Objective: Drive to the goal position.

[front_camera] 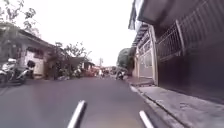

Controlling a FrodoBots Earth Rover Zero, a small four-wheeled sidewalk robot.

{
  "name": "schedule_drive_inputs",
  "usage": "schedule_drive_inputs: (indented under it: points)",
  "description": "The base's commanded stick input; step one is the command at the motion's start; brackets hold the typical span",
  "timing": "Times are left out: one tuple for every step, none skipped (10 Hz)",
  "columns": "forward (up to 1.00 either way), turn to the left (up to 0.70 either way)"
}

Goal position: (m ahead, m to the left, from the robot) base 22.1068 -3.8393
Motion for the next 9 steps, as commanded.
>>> schedule_drive_inputs:
  points:
    - [1.0,0.0]
    - [1.0,0.0]
    - [1.0,0.0]
    - [1.0,0.0]
    - [1.0,0.0]
    - [1.0,0.0]
    - [1.0,0.0]
    - [1.0,0.0]
    - [1.0,0.0]
